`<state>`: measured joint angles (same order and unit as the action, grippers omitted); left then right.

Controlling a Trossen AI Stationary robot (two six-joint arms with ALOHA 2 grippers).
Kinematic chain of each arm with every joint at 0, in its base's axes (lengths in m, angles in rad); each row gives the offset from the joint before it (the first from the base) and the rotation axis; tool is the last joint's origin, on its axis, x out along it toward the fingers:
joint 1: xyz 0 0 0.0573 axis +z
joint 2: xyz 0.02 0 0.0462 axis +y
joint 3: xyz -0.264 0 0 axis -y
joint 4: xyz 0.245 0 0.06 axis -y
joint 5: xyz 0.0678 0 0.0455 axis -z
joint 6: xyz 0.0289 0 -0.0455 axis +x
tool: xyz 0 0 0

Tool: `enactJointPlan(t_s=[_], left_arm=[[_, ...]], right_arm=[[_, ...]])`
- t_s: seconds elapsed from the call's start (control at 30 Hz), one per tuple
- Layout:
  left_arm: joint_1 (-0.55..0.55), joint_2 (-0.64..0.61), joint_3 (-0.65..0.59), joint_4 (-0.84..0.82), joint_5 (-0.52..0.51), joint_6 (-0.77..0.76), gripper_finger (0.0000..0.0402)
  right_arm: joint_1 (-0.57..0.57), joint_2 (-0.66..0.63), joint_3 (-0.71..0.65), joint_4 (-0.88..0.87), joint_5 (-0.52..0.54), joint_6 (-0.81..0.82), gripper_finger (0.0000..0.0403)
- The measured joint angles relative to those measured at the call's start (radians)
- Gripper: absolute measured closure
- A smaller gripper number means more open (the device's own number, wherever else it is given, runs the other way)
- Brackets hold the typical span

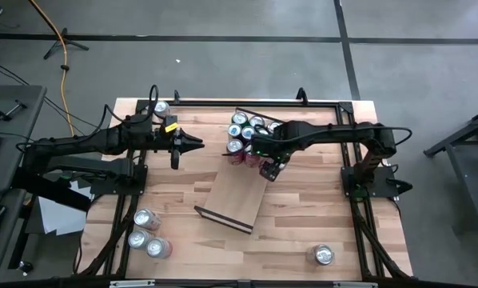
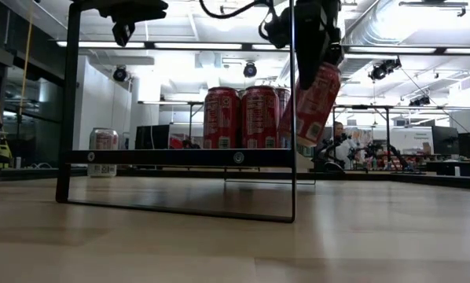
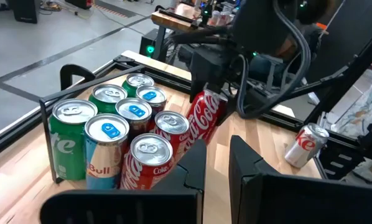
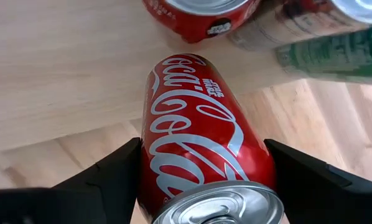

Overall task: Place canned beverage on shelf
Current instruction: Put the red soda can on the shelf aligned with the other red soda can

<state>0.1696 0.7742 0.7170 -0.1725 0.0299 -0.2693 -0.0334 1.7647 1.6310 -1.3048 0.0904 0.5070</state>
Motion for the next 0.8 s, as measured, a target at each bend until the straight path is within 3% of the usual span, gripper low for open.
enactJointPlan(t_s=[0.2, 0.57, 0.8], left_arm=[[0.0, 0.0, 0.0, 0.001, -0.007, -0.016, 0.0401], [0.0, 0.0, 0.0, 0.006, -0.013, -0.017, 0.0402], [0.0, 0.0, 0.0, 0.005, -0.013, -0.017, 0.0402]], right_arm=[[0.0, 0.033, 0.0, 0.0, 0.059, -0.02, 0.0113], [-0.024, 0.042, -0.001, 0.03, 0.064, -0.037, 0.0111], [-0.026, 0.041, -0.001, 0.06, 0.067, -0.037, 0.0071]])
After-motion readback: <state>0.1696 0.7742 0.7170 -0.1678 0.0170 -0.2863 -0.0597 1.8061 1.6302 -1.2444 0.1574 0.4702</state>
